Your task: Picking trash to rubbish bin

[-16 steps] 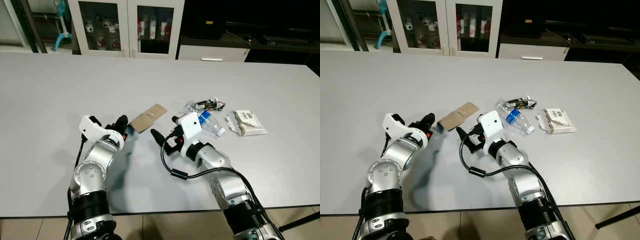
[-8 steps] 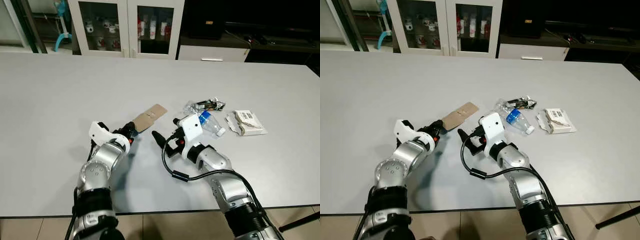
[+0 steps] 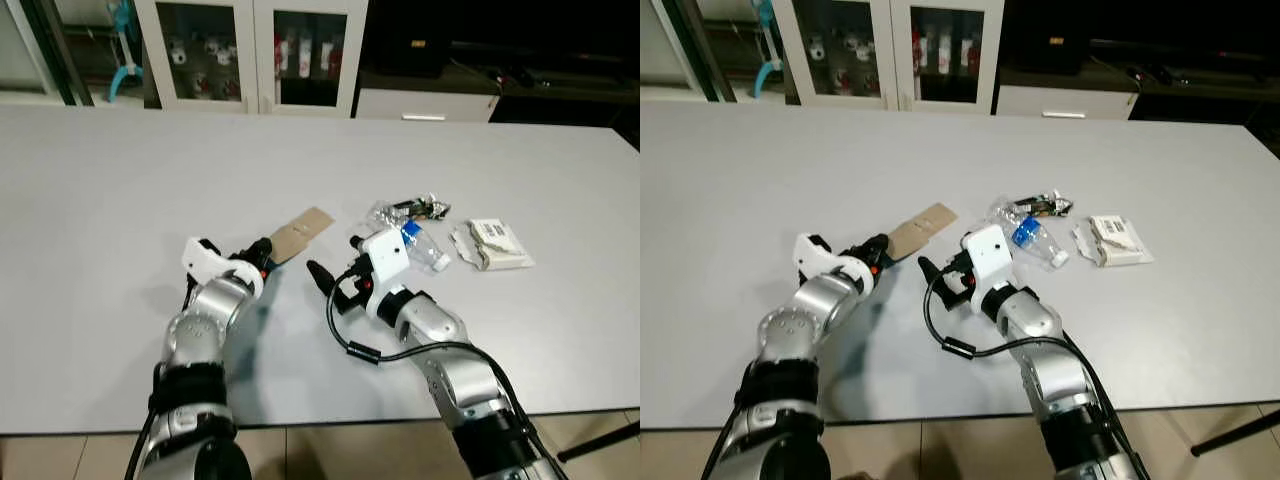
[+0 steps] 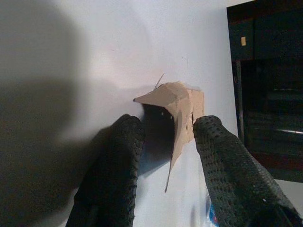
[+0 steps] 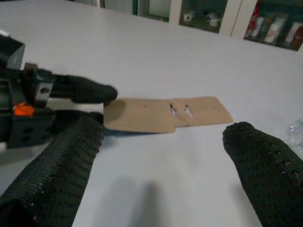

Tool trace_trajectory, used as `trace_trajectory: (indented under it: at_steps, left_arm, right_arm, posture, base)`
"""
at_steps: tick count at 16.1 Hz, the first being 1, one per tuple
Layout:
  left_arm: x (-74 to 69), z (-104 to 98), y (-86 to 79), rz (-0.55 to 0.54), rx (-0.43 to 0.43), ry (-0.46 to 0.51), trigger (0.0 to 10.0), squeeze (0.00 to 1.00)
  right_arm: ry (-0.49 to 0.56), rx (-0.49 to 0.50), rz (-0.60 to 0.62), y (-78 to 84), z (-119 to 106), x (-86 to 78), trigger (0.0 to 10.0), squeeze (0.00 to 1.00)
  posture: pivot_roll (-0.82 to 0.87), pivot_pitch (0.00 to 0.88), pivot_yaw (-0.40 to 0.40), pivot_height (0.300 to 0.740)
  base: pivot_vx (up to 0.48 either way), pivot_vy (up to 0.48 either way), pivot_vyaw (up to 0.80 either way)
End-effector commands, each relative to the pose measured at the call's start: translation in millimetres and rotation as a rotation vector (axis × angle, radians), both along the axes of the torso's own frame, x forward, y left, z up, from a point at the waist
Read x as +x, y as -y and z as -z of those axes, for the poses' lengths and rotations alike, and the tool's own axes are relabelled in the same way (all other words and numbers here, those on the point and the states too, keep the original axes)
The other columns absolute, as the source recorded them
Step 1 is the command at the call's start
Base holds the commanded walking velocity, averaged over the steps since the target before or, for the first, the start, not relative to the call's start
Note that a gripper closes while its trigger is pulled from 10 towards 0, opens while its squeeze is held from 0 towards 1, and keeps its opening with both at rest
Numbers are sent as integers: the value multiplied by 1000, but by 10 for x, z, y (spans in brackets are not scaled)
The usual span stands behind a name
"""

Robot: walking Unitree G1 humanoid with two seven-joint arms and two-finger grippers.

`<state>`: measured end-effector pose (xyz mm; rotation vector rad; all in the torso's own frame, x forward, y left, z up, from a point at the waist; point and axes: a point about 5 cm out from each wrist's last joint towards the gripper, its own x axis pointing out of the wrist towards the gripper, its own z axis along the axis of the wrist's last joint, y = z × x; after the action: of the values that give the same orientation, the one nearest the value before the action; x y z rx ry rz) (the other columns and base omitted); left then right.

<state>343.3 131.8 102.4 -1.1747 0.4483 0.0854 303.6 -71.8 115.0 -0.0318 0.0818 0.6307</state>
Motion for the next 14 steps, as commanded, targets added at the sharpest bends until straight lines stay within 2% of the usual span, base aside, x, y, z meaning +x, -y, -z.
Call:
trace_trajectory:
  at_steps: [1, 14]
  left_arm:
    - [27, 24, 181, 48, -29, -24, 10000, 0]
    - [126, 181, 371, 85, -49, -64, 10000, 0]
  right_arm:
    - [-8, 2, 0, 25, 9, -23, 10000, 0]
    - [-55, 33, -2, 20, 32, -297, 10000, 0]
  posture:
    - [-52, 63, -56, 740]
    - [-129, 165, -54, 740]
  base:
    - [0, 0, 0]
    - [0, 0, 0]
